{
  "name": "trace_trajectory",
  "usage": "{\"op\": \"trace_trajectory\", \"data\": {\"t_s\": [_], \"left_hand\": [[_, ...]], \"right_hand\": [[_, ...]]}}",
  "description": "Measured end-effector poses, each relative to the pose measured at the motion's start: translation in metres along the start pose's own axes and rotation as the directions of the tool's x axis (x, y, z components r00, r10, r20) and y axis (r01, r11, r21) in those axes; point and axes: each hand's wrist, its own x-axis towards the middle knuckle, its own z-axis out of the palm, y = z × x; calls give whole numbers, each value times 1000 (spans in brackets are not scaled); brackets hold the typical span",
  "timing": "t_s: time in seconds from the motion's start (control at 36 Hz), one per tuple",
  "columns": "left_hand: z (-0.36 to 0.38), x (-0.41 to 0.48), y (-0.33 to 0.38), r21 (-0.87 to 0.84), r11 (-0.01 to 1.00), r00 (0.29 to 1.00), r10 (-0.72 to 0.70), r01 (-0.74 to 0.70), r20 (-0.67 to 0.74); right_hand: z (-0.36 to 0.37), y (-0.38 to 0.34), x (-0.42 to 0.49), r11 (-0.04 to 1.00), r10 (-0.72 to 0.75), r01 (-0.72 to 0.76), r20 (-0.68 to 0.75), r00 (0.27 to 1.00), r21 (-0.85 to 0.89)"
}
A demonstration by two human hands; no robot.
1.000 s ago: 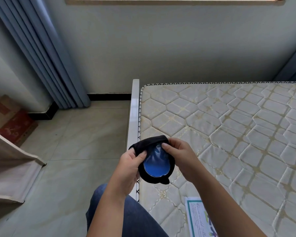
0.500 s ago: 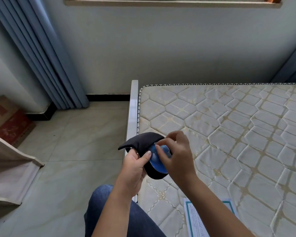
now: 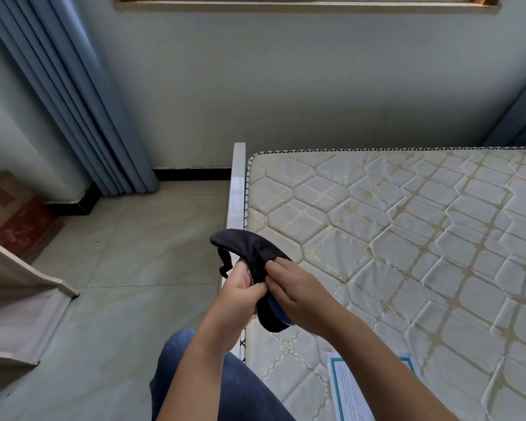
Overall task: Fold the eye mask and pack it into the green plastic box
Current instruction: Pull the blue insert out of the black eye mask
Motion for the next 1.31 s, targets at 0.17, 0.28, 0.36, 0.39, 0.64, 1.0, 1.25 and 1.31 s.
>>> {"op": "trace_trajectory", "data": {"t_s": [0.17,0.28,0.36,0.39,0.64,1.0,1.25,1.31], "left_hand": [[1,0,9,174,984,999,-28,22,31],[4,-2,20,165,986,999,-31,28,15],[3,-3,26,-49,999,997,-7,10,72],[3,-4,27,-111,994,998,10,-3,65],[10,3,33,-311,950,995,-25,-7,-100],[24,9,16,-488,873,999,-42,22,-30],[27,7,13,-410,908,996,-67,83,54],[26,7,13,-396,913,994,-70,99,88]], "right_hand": [[-2,0,4,992,62,-59,-17,998,113],[0,-9,7,986,108,-72,-243,964,151],[-1,-11,6,974,114,-49,-291,950,220],[-2,-12,6,971,110,-37,-306,946,235],[6,-36,3,980,-38,81,-231,972,179],[-3,-47,11,997,73,-68,-175,982,39],[11,-42,4,896,306,-203,-219,926,394],[7,-45,1,917,265,-192,-175,948,351]]}}
